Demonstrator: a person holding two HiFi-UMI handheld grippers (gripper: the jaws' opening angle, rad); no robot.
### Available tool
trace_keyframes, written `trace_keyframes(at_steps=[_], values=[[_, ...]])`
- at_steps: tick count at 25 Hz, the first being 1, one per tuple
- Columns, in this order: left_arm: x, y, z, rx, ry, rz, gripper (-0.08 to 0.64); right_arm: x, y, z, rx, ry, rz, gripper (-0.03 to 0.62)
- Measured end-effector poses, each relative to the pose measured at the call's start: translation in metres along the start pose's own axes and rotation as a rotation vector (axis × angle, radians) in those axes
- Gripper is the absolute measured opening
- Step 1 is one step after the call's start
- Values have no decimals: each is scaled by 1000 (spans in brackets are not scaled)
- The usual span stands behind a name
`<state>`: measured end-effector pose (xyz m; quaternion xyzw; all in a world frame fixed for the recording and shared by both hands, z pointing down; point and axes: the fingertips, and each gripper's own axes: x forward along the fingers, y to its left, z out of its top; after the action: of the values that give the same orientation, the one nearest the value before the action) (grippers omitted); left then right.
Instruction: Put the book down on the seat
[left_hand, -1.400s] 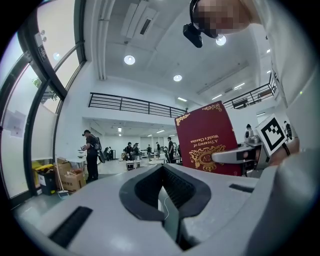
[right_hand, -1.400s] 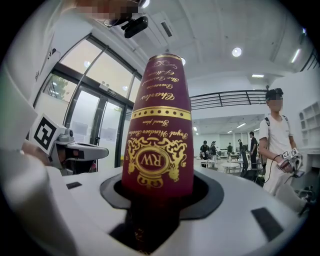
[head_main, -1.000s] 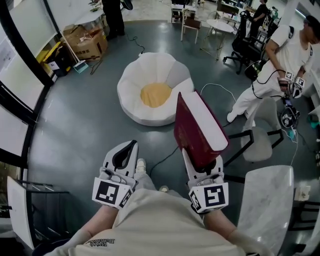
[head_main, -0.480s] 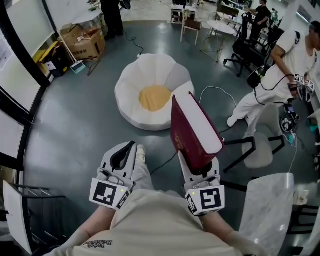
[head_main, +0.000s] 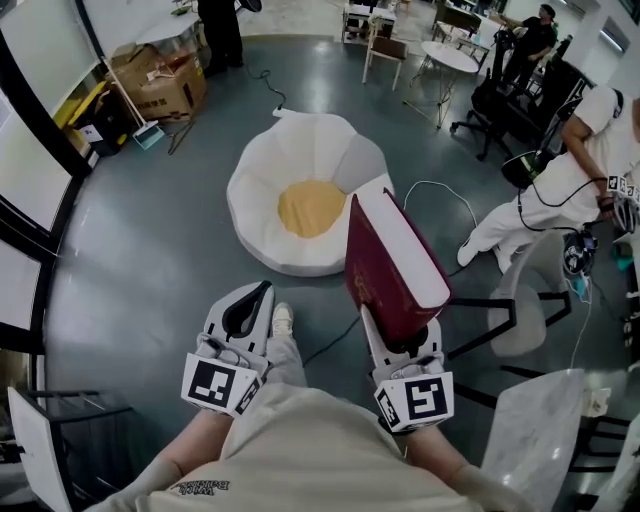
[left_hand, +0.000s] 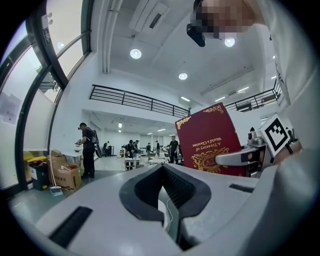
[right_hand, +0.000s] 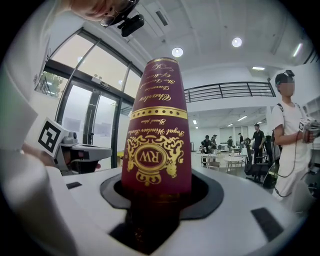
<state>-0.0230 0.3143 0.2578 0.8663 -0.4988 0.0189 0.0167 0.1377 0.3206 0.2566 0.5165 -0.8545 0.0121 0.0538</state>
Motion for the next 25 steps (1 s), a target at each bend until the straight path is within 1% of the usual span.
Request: trace_keyframes(at_steps=[6,9,11,15,20,25], values=[[55,53,10,14,-2,-44,5,72,-11,9,18,16,-26,216],[81,83,19,11,-4,-57,5,109,-16,12,73,28,-43,216],[99,106,29,8,-11,-50,5,133,-20,17,97,33,-50,216],[130,150,40,8,-27,-44,5,181,-25,29,82,35,-58,216],[159,198,39,-1,-17,-58,5,240,-24,34,76,54,-63,216],[187,233,35,-5,0,-84,5,287,-28,39,71,64,-81,216]])
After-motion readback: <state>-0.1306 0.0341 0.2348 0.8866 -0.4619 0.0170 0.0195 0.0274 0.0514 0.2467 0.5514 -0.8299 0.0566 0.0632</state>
